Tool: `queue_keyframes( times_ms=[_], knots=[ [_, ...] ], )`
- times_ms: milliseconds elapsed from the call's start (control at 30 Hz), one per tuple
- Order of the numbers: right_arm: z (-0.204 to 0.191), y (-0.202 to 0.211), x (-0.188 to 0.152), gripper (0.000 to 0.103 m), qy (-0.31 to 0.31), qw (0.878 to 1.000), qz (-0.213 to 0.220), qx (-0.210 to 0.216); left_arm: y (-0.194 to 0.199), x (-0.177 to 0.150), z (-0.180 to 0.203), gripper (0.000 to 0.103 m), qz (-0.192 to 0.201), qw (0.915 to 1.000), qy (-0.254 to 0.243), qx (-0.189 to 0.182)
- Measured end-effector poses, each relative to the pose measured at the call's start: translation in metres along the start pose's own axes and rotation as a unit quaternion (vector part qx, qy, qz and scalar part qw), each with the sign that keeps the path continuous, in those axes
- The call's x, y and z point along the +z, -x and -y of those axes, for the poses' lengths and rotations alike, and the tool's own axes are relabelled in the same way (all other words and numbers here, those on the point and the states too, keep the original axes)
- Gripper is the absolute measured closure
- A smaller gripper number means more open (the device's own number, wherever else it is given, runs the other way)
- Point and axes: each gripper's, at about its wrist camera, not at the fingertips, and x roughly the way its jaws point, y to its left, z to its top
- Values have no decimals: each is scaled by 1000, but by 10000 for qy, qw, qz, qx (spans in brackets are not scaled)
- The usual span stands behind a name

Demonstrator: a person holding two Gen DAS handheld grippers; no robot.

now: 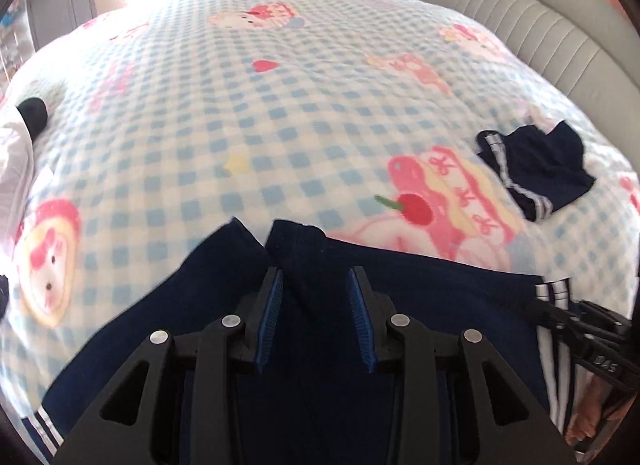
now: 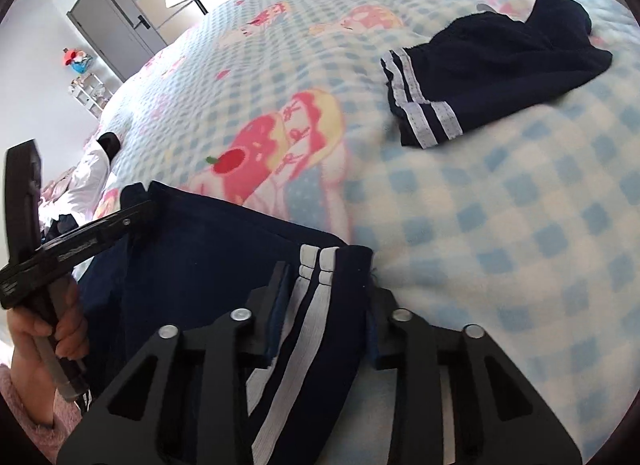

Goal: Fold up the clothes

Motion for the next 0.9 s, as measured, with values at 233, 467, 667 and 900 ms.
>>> queue_keyframes(
  times_ms=[233, 467, 667, 900],
  knots=[
    [9, 7, -1, 84, -314, 9991, 268, 32, 1, 21, -13, 78, 172, 9994, 273, 105],
    [12, 55, -22, 67, -833, 9956, 325, 276, 81, -37, -25, 78, 511, 9964, 486, -472],
    [-13, 79, -75, 60, -743, 9954, -85, 598, 112, -122, -26, 78, 188, 9922, 774, -962],
    [-35, 77, -111, 53, -614, 9952, -448, 618, 121, -180, -31, 77, -5, 9850, 1247, -1192]
  ],
)
